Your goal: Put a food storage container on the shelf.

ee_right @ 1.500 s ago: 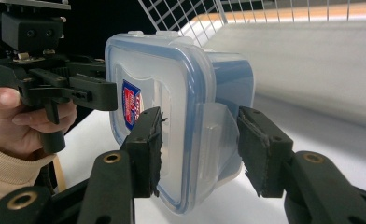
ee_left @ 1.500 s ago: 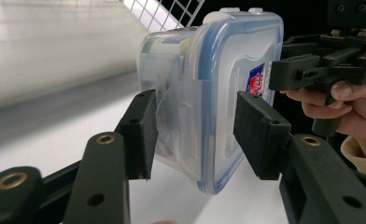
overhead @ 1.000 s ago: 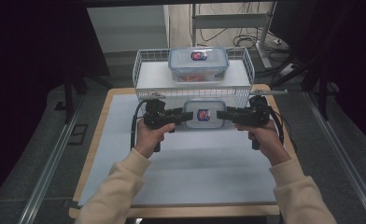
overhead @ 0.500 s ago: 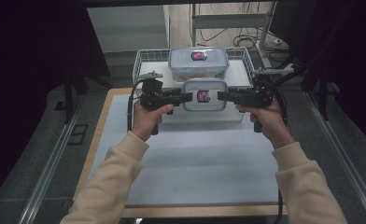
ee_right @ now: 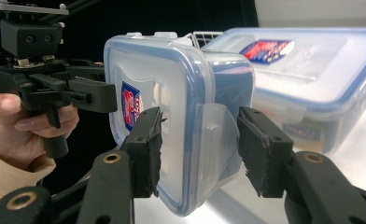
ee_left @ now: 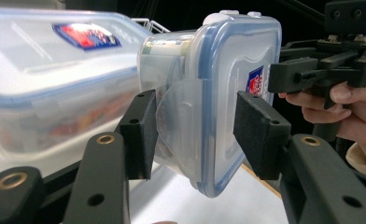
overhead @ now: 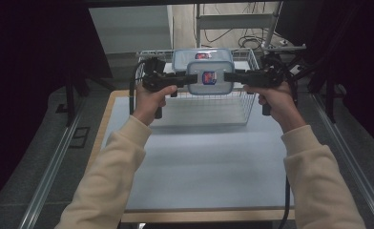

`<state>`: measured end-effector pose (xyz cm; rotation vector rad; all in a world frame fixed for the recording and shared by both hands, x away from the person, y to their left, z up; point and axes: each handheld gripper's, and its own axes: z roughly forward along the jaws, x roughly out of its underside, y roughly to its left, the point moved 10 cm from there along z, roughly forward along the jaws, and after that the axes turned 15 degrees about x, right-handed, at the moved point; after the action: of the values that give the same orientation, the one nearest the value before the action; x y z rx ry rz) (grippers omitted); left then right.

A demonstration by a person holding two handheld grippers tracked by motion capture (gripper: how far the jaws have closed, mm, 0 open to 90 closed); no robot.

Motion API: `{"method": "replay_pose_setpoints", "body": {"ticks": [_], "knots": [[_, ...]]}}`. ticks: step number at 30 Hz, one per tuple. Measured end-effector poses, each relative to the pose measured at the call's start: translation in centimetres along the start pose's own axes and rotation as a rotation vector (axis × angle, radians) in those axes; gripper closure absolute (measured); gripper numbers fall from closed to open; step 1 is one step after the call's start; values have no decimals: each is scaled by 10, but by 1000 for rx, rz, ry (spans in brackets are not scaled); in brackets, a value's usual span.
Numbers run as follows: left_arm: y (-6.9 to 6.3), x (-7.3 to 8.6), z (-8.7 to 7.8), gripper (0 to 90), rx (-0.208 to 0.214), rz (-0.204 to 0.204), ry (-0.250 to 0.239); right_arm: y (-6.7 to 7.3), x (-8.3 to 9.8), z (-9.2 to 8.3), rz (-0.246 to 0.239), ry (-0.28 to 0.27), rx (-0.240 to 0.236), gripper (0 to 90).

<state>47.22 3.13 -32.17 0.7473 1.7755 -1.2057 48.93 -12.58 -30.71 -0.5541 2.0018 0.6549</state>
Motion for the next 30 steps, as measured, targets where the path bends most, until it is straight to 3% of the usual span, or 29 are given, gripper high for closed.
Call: {"method": "replay_pose_setpoints", "body": {"ticks": [9, 17, 24, 30], "knots": [[15, -36, -2, 512, 15, 25, -14, -5, -36, 9, -4, -12, 14, 514], [43, -57, 0, 512, 3, -4, -27, -18, -58, 32, 14, -4, 18, 508], [66, -62, 6, 511, 2, -38, -12, -34, -64, 55, 49, 16, 17, 507], [82, -61, 9, 511, -11, -96, -14, -42, -63, 68, 77, 42, 5, 506]]}}
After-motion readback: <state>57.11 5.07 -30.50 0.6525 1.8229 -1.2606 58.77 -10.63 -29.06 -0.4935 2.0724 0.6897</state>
